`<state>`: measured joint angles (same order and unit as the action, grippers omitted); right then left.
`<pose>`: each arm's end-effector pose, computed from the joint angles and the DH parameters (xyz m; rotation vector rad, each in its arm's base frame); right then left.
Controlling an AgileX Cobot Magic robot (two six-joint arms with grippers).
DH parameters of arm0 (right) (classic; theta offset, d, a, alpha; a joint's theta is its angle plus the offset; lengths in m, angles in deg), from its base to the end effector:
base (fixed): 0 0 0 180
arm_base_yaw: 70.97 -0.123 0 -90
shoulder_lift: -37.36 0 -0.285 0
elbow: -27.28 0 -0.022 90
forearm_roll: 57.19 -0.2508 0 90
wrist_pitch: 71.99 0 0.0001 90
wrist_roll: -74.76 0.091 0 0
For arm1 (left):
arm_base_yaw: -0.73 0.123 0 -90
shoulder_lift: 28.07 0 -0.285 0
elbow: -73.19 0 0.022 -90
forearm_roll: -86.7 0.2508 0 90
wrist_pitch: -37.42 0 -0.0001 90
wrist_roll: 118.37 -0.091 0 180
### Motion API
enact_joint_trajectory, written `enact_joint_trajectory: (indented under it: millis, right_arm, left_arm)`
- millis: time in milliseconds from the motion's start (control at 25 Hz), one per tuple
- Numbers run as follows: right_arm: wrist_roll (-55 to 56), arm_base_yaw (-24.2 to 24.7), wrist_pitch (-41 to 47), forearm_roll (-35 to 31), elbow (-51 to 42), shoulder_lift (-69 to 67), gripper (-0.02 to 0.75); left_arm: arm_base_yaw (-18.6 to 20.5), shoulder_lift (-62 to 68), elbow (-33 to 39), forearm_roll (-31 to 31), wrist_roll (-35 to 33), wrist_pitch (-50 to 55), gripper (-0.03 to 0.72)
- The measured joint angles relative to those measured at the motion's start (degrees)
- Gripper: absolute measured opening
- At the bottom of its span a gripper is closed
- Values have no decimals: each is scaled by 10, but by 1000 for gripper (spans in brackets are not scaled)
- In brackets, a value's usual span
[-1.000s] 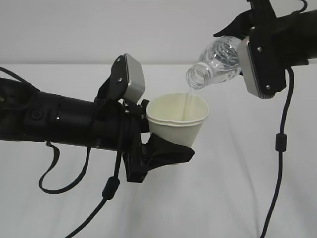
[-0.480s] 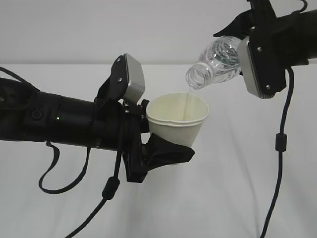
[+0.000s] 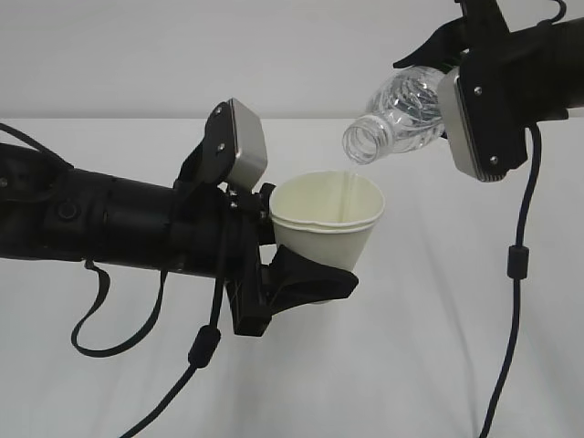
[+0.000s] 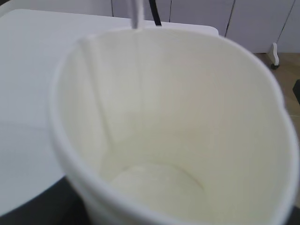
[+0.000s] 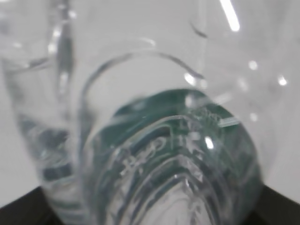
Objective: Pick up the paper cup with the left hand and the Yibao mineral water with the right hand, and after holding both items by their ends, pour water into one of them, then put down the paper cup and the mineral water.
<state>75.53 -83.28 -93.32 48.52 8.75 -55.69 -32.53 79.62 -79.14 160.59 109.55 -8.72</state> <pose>0.3176 0.1018 0.2963 -1.8959 0.8673 -0.6594 0.2462 -0.2368 0.1994 1.3104 1.5825 -0.9399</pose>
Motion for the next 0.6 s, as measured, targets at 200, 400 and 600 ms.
enact_joint_trajectory:
  millis: [200, 400, 600]
  right_arm:
    - [0, 0, 0, 0, 0, 0, 491]
    - [0, 0, 0, 0, 0, 0, 491]
    - [0, 0, 0, 0, 0, 0, 491]
  left_arm:
    - [0, 0, 0, 0, 0, 0, 433]
    - [0, 0, 0, 0, 0, 0, 433]
    - [0, 0, 0, 0, 0, 0, 433]
